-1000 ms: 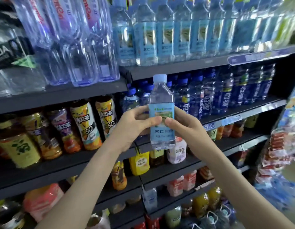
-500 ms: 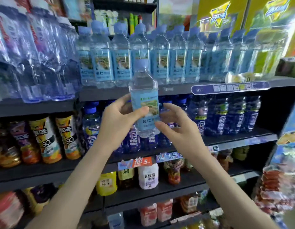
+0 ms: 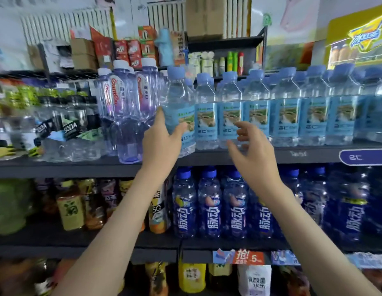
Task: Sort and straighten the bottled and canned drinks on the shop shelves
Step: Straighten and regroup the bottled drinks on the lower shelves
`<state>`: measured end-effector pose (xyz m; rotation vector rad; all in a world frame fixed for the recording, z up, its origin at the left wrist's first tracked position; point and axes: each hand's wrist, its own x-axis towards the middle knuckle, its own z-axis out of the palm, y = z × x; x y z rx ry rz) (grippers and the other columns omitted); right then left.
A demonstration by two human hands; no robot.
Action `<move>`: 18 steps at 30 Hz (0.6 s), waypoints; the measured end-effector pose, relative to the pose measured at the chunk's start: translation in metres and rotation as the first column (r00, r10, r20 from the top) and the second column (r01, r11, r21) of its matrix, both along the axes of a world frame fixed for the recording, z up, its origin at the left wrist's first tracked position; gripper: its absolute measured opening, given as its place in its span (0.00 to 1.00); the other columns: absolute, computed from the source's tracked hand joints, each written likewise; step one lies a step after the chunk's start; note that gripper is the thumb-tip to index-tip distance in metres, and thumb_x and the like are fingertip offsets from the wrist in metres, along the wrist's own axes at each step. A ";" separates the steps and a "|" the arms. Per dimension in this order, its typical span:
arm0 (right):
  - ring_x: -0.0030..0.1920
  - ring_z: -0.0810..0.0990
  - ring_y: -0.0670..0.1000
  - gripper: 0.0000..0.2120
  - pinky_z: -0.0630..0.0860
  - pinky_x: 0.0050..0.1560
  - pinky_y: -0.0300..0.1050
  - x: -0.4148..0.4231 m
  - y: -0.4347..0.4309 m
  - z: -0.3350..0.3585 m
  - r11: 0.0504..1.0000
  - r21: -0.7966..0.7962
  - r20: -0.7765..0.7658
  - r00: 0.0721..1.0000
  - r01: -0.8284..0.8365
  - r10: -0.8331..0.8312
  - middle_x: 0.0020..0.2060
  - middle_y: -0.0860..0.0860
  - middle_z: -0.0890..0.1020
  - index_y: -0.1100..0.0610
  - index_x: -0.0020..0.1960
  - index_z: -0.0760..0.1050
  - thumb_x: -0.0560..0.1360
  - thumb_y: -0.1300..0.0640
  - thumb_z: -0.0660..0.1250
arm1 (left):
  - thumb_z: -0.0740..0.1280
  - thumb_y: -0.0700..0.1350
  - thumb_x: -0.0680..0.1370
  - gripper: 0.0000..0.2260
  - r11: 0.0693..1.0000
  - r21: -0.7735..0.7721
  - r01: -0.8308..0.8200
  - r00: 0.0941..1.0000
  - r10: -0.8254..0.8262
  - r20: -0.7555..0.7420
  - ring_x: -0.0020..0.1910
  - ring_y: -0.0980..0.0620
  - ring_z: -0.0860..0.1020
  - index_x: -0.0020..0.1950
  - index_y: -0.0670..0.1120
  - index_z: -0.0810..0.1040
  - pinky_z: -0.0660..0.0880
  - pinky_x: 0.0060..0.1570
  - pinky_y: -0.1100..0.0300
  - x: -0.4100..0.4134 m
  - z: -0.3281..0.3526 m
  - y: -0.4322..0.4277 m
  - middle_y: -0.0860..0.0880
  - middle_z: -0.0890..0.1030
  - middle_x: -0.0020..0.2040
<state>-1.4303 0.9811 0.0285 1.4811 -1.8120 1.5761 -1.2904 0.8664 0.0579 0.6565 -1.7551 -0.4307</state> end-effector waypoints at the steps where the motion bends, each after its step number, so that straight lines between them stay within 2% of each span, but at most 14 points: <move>1: 0.56 0.71 0.45 0.22 0.72 0.56 0.42 0.000 -0.008 0.000 1.000 0.004 -0.005 1.000 0.011 -0.011 0.59 0.50 0.73 0.57 0.70 0.65 0.78 0.56 0.64 | 0.64 0.51 0.79 0.24 1.000 0.002 0.004 1.000 -0.004 0.015 0.39 0.64 0.75 0.73 0.45 0.64 0.72 0.35 0.70 -0.004 0.000 -0.005 0.54 0.79 0.53; 7: 0.57 0.72 0.48 0.20 0.67 0.53 0.38 -0.004 -0.037 -0.004 0.997 0.051 -0.042 0.998 0.056 -0.054 0.56 0.49 0.73 0.57 0.68 0.66 0.78 0.55 0.64 | 0.58 0.52 0.82 0.25 1.000 0.013 0.004 0.998 -0.005 0.057 0.50 0.50 0.78 0.77 0.46 0.57 0.75 0.47 0.56 -0.020 0.000 -0.027 0.49 0.78 0.58; 11: 0.54 0.71 0.47 0.19 0.62 0.49 0.32 0.000 -0.045 -0.007 0.993 0.050 -0.101 0.990 0.106 -0.100 0.59 0.52 0.73 0.58 0.67 0.67 0.78 0.55 0.64 | 0.54 0.51 0.83 0.26 1.000 0.011 -0.026 0.995 0.025 0.097 0.46 0.48 0.77 0.78 0.46 0.50 0.69 0.39 0.57 -0.026 -0.006 -0.026 0.45 0.77 0.62; 13: 0.57 0.71 0.49 0.20 0.61 0.49 0.31 0.002 -0.048 -0.007 0.991 0.054 -0.134 0.984 0.122 -0.114 0.60 0.53 0.73 0.59 0.68 0.66 0.78 0.56 0.64 | 0.53 0.51 0.83 0.27 0.996 -0.037 -0.079 0.991 0.083 0.109 0.56 0.45 0.75 0.78 0.45 0.48 0.71 0.46 0.55 -0.030 -0.012 -0.022 0.43 0.71 0.69; 15: 0.59 0.71 0.50 0.20 0.62 0.51 0.34 0.003 -0.050 -0.006 0.991 0.060 -0.137 0.985 0.118 -0.109 0.61 0.53 0.73 0.59 0.68 0.66 0.78 0.57 0.64 | 0.52 0.52 0.82 0.27 0.964 -0.170 -0.205 0.966 0.227 0.122 0.66 0.43 0.67 0.77 0.41 0.51 0.67 0.57 0.55 -0.034 -0.017 -0.021 0.42 0.67 0.72; 16: 0.61 0.71 0.51 0.21 0.64 0.53 0.35 0.004 -0.052 -0.005 0.991 0.063 -0.138 0.985 0.116 -0.106 0.62 0.53 0.73 0.59 0.69 0.66 0.78 0.57 0.64 | 0.52 0.52 0.82 0.27 0.942 -0.215 -0.258 0.950 0.288 0.119 0.65 0.42 0.66 0.76 0.39 0.55 0.66 0.57 0.55 -0.034 -0.018 -0.021 0.40 0.68 0.69; 18: 0.64 0.70 0.52 0.22 0.66 0.56 0.38 0.008 -0.055 -0.004 0.992 0.065 -0.149 0.984 0.112 -0.101 0.63 0.54 0.73 0.59 0.70 0.65 0.78 0.56 0.64 | 0.52 0.53 0.81 0.27 0.912 -0.255 -0.320 0.932 0.352 0.090 0.58 0.40 0.70 0.73 0.36 0.62 0.71 0.48 0.55 -0.037 -0.019 -0.024 0.38 0.72 0.61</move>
